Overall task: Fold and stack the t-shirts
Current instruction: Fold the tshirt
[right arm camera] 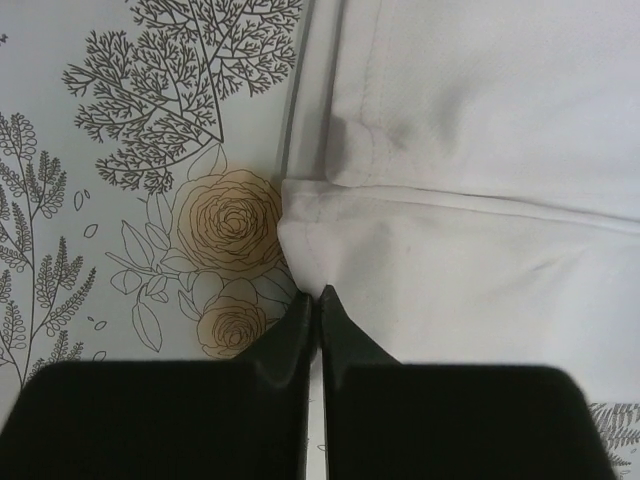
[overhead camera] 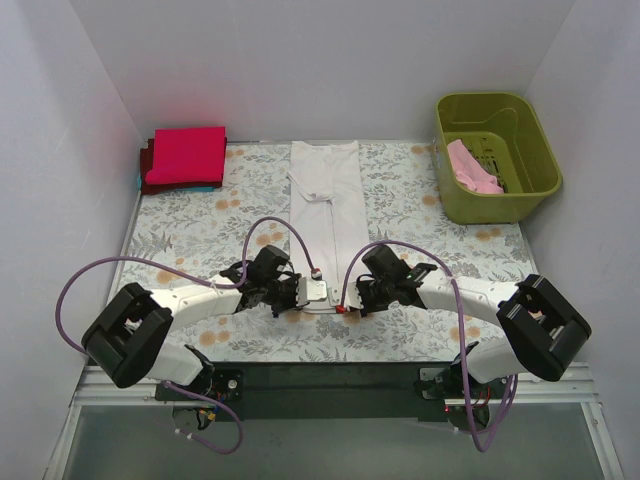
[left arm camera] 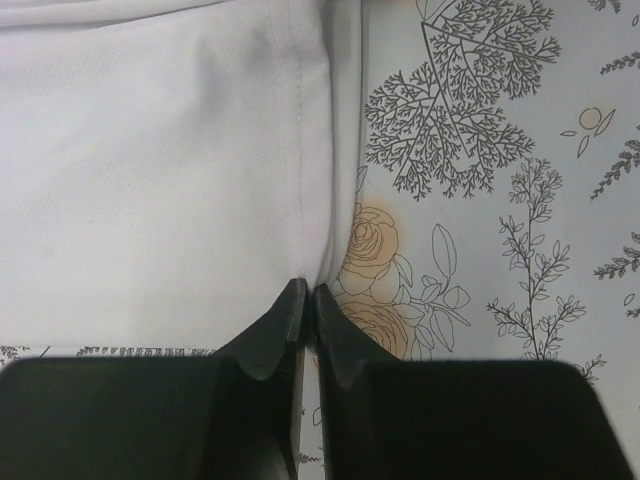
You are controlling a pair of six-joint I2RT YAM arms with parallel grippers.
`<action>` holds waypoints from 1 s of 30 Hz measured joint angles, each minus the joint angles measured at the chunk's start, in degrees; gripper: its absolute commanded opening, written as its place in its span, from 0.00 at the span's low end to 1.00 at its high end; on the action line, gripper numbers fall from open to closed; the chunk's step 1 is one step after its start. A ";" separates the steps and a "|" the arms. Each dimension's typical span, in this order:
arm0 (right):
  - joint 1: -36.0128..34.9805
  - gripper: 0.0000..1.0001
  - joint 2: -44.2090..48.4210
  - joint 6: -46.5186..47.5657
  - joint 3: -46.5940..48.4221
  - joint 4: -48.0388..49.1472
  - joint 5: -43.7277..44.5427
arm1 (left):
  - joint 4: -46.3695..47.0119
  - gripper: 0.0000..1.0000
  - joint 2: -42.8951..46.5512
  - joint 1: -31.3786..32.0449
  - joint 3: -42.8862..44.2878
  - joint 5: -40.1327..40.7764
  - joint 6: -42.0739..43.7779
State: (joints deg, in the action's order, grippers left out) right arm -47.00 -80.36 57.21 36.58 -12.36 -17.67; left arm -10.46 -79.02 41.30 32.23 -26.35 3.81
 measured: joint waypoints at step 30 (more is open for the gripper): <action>-1.14 0.01 6.43 -10.80 17.09 -25.44 -3.74 | -27.08 0.00 14.56 -5.49 10.16 -14.93 -10.43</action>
State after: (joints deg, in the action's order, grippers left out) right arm -48.14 -73.93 46.41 53.67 -37.80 -21.41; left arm -37.54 -64.47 35.81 42.39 -41.28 -6.61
